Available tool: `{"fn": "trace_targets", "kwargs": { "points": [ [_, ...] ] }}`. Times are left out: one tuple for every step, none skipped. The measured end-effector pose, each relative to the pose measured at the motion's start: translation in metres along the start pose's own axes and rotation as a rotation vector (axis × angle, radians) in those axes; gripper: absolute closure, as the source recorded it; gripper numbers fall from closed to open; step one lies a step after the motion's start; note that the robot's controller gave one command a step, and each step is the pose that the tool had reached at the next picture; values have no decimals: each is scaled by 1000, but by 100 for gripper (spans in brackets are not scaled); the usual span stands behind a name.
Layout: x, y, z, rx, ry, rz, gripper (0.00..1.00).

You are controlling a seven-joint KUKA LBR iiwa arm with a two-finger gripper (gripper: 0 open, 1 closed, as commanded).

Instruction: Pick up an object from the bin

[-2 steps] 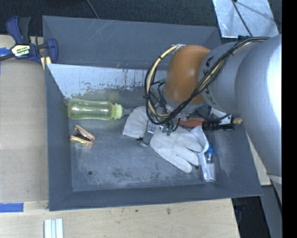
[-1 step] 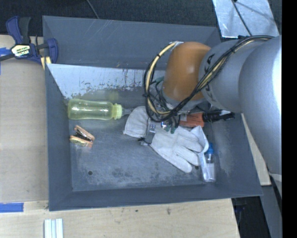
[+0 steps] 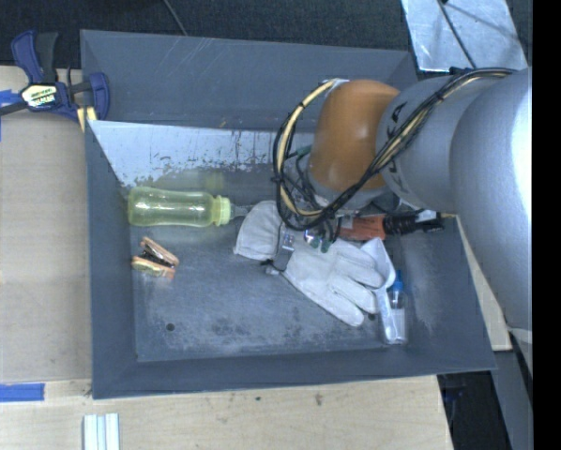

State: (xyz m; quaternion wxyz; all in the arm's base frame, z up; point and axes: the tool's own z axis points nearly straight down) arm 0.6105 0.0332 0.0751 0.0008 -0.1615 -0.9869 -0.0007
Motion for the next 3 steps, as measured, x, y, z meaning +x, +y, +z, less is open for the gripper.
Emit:
{"fn": "trace_targets", "kwargs": {
  "points": [
    [-3,14,4,0,-8,43,100],
    [-3,14,4,0,-8,43,100],
    [1,-18,-174,-2,-12,46,100]
  ]
}}
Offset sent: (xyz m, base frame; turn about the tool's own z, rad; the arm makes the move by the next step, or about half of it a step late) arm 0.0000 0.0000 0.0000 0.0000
